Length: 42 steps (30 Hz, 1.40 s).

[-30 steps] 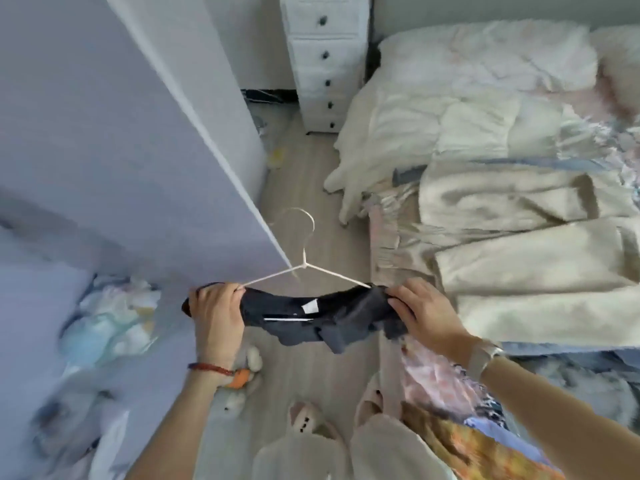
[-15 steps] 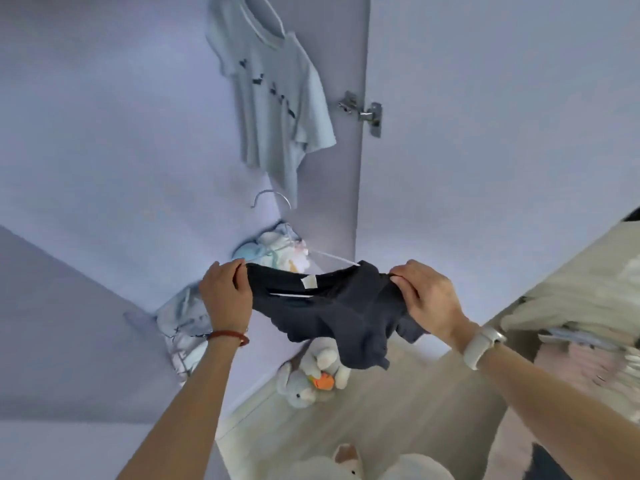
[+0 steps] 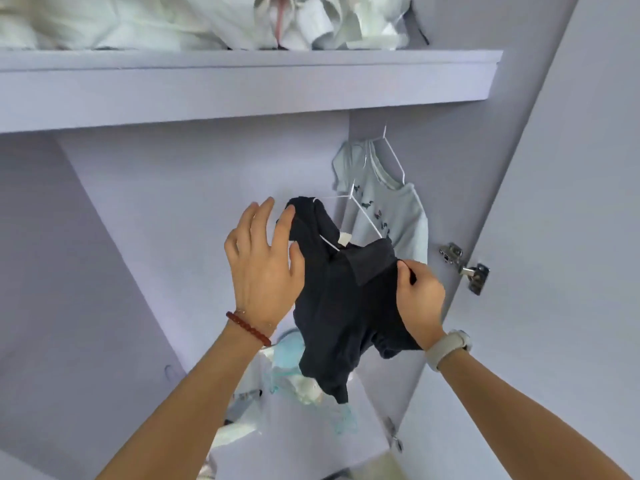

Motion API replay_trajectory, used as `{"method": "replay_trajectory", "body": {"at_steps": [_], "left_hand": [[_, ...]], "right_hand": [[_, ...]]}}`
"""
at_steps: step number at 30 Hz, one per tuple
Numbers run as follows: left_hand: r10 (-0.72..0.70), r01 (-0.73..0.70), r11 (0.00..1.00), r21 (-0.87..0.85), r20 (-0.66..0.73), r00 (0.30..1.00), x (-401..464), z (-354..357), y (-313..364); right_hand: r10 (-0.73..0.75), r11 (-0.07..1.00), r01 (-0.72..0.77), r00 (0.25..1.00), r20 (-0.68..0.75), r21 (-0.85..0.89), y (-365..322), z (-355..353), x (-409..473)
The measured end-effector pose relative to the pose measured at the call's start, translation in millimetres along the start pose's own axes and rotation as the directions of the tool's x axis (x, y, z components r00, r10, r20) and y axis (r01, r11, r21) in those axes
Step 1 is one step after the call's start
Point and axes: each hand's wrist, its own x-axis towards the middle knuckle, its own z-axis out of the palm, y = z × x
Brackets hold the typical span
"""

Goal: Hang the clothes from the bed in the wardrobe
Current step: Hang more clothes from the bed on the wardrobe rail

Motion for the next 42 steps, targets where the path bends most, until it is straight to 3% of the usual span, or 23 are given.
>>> {"method": "replay_trajectory", "body": {"at_steps": [5,9,16,23,28,32,36,39,42], "left_hand": [[0.156,-0.112,0.971,0.211,-0.205,0.966,76,4,26],[0.161,-0.094,0.931,0.352,-0.165,0.973,119,26,36],[0.188,-0.056,0.867,0.495,-0.221,0.957,128,54,21],[0.198,-0.054,0.868,0.494,-0.243,0.950,129,55,23],[0.077,0.007,0.939,0.343,-0.230,0.970,117,56,40],[0.059,-0.039,0.981,0.188,-0.099,0.993,77,69,60],[0.087,-0.094,0.995,0.038,0.155,0.984,17,84,78],[0.122,-0.088,0.991,-0.105,0.388,0.913,-45,91,94],[0.179,-0.031,0.968,-0.247,0.603,0.777,-116,90,117]], "right_hand": [[0.037,0.993,-0.029,0.997,-0.067,0.113,-24,22,90],[0.046,0.991,-0.033,0.994,-0.096,0.126,-31,35,149],[0.102,0.993,-0.105,0.993,0.058,0.058,-13,56,190],[0.018,1.000,-0.019,0.988,0.152,0.008,15,51,168],[-0.117,0.990,0.130,0.973,0.199,-0.054,18,28,147],[-0.243,0.941,0.278,0.952,0.187,-0.191,25,-7,112],[-0.225,0.907,0.273,0.958,0.180,-0.320,44,-50,47],[-0.140,0.908,0.191,0.977,0.159,-0.374,66,-84,-22],[0.018,0.888,0.044,0.991,0.131,-0.457,93,-122,-106]]}}
